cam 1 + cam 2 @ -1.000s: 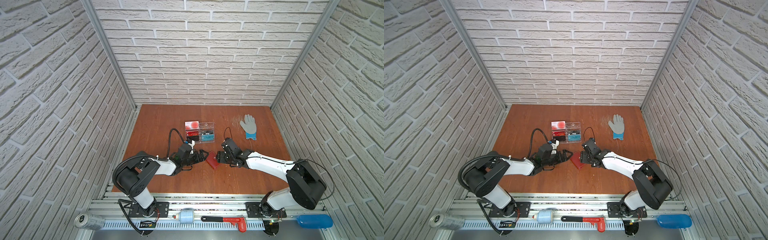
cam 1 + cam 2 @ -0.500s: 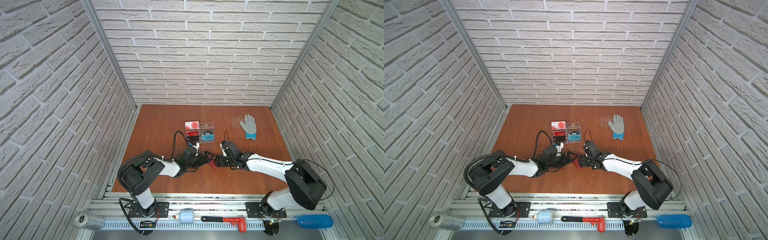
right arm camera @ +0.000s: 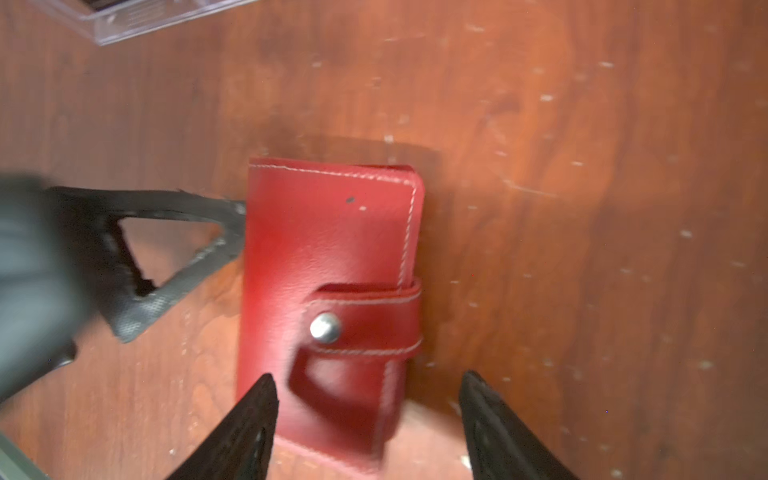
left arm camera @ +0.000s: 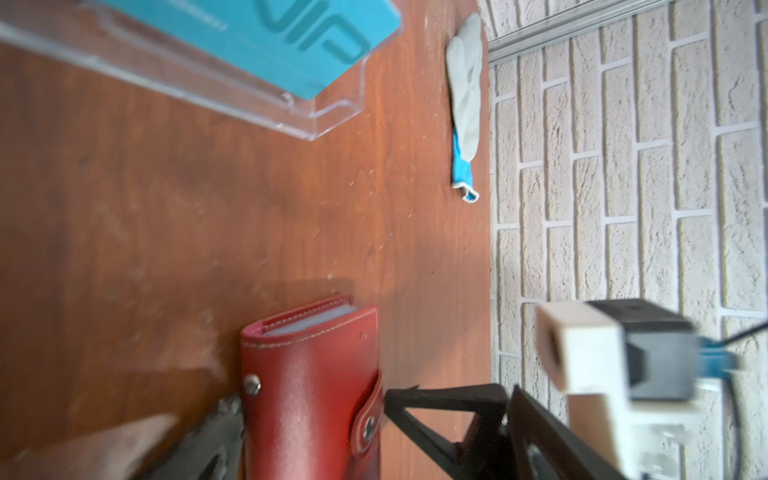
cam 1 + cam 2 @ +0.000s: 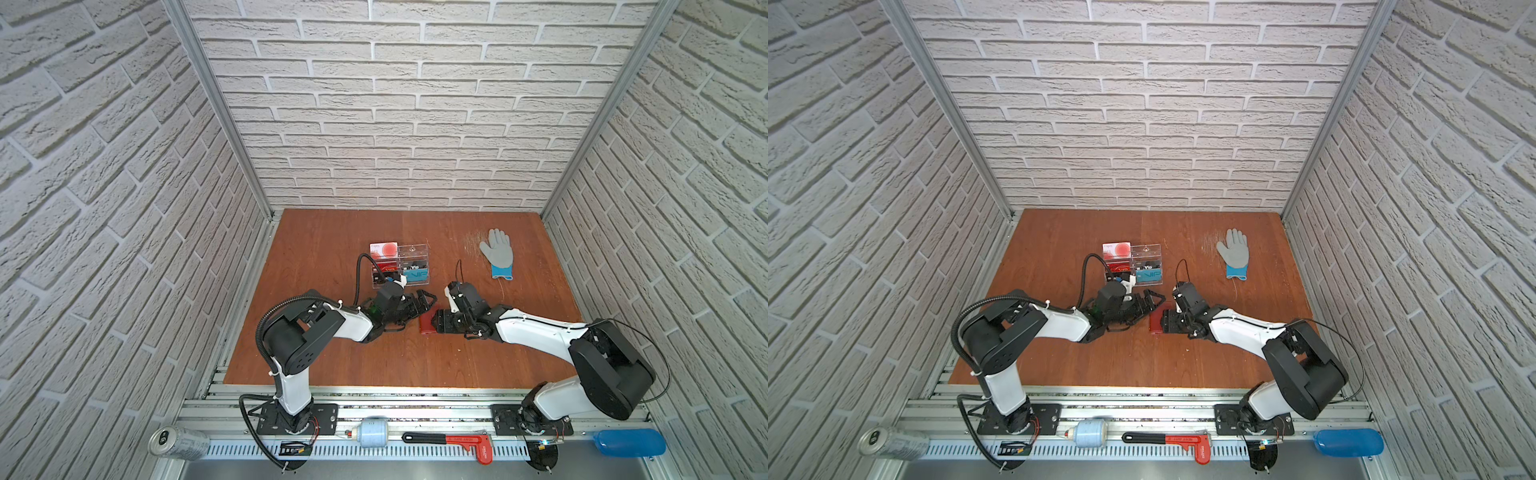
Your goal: Take the credit cards out of the card holder
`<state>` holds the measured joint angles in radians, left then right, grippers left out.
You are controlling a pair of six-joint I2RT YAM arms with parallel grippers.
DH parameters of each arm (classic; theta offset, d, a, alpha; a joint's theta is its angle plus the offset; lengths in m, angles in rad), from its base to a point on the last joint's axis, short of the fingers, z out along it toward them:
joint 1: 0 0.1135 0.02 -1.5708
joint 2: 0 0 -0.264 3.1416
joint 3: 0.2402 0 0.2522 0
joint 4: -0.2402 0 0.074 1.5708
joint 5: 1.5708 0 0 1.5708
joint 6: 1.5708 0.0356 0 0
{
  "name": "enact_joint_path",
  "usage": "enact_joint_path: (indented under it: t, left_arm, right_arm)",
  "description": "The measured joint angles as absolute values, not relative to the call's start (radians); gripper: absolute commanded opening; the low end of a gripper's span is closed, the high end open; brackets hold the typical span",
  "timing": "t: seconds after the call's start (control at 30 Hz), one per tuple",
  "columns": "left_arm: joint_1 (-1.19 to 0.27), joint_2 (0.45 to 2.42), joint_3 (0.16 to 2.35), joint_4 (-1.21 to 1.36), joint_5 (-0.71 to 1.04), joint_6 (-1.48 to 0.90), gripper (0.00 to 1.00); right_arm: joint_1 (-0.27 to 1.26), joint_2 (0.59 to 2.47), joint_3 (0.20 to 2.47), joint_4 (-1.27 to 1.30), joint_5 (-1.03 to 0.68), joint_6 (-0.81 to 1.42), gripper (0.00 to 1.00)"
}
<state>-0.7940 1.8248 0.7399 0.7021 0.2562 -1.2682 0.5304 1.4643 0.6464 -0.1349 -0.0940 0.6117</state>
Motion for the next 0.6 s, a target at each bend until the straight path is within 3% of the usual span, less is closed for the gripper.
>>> enact_joint_path:
  t: [0.27,0.6]
  left_arm:
    - [-0.76,1.843,0.769,0.705,0.276,-1.269,0.98]
    - [-0.672,1.724,0.627,0.678,0.326,-1.25,0.98]
  right_arm:
    - [0.485,1.467,0.617,-0.058,-0.149,0.659,0.67]
    - [0.534,1.468,0.598,0.007,-0.176,0.743,0.63]
